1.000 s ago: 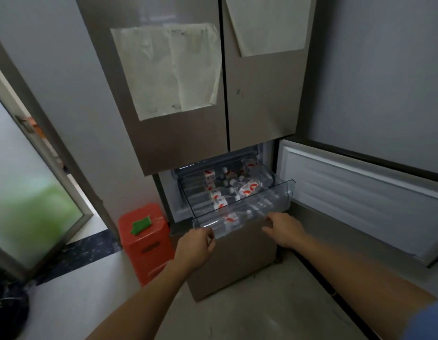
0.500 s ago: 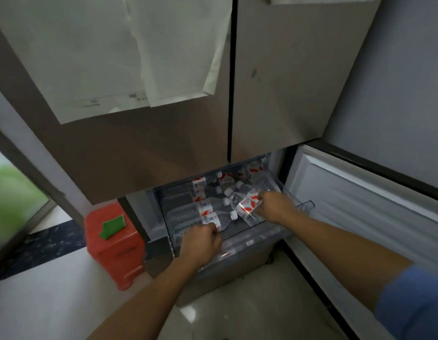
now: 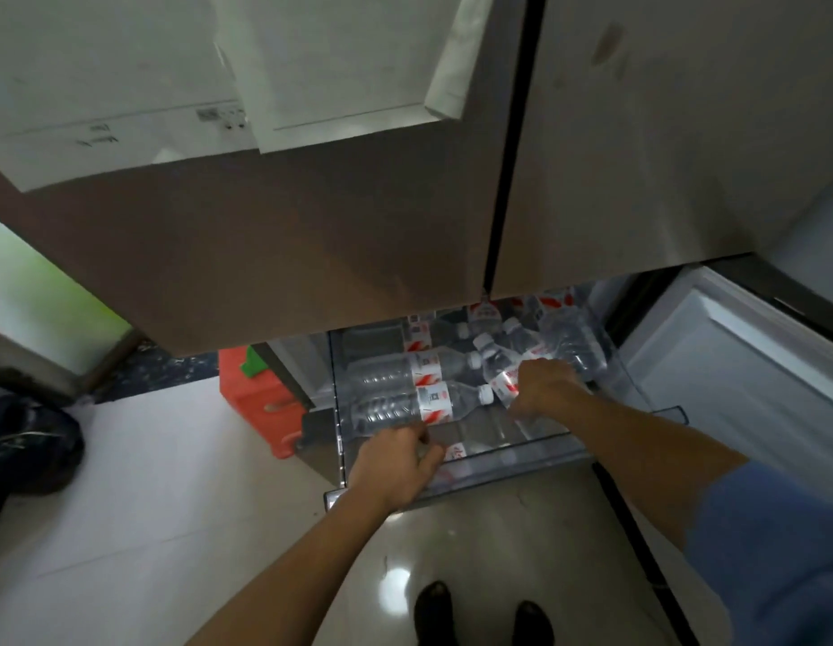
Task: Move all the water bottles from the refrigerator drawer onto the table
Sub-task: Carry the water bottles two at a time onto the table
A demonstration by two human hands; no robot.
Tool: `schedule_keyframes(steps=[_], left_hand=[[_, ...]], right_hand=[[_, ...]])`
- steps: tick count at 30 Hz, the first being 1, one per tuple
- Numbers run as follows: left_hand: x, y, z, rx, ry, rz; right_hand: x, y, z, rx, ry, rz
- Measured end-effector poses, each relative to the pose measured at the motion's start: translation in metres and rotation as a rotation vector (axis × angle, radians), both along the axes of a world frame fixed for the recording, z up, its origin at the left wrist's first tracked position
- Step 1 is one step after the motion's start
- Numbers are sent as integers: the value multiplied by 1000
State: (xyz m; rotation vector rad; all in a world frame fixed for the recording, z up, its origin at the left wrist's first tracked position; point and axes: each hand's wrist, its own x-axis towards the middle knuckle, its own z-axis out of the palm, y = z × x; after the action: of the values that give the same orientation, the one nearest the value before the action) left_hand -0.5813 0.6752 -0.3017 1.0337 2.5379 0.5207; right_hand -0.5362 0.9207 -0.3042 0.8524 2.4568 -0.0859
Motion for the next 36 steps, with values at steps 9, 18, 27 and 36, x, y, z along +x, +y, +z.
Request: schedule_keyframes(steps=[9, 18, 27, 36], left_hand=[[-6, 36, 40, 307, -166, 346], [1, 51, 78, 304, 87, 412], [-20, -16, 90, 240, 261, 543], [-44, -45, 75, 235, 230, 492]], right_hand=[[28, 9, 35, -253, 337, 304], [22, -9, 49, -618, 465, 412], [-12, 38, 0, -711, 278, -258], [-39, -16, -33, -1005, 224, -671]])
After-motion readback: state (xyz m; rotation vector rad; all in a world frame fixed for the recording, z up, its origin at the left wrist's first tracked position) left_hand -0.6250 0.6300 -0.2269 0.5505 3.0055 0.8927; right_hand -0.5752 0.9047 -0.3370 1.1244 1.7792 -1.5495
